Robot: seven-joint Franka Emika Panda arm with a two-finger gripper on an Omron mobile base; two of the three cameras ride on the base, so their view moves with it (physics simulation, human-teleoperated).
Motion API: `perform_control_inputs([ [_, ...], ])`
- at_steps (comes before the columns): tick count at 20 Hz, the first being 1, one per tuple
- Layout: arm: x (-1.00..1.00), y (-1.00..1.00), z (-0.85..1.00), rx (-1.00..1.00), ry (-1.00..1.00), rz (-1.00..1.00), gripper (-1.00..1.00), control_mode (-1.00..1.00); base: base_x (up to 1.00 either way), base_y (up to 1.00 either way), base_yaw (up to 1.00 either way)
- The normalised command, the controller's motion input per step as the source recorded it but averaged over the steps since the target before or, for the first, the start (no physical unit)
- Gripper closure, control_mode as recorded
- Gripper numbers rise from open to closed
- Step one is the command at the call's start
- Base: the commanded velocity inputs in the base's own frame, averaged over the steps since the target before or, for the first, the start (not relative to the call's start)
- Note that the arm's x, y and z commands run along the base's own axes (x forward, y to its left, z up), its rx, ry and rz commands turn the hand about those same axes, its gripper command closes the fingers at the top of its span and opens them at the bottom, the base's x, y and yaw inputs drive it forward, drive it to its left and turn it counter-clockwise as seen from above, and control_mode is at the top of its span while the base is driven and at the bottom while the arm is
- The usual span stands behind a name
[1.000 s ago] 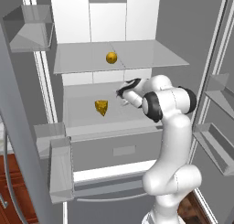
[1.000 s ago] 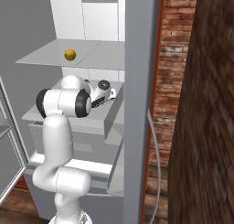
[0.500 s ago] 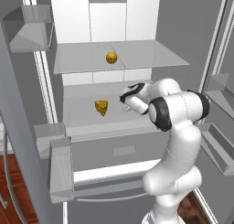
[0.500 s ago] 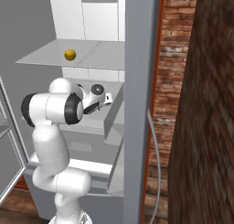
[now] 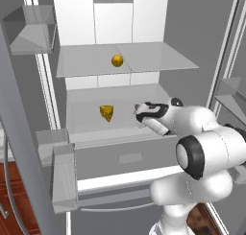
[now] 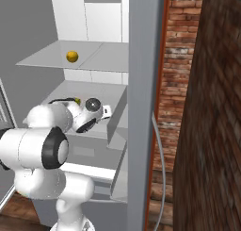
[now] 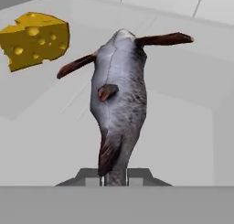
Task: Take the cheese, fish, and lemon from the fridge and place them on the plate on the dining counter to create an appetizer plate.
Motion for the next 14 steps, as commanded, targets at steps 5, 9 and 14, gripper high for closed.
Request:
perform_control_inputs([
  [5,-0.93,-0.05,0.96,0.03,0.15,0.00,1.00,-1.00,0.00,0.00,0.00],
  [9,-0.84,0.00,1.00,0.00,0.25,0.00,1.00,-1.00,0.00,0.00,0.00],
  [14,-0.89,0.00,1.00,0.00,0.30,0.00,1.00,-1.00,0.00,0.00,0.00],
])
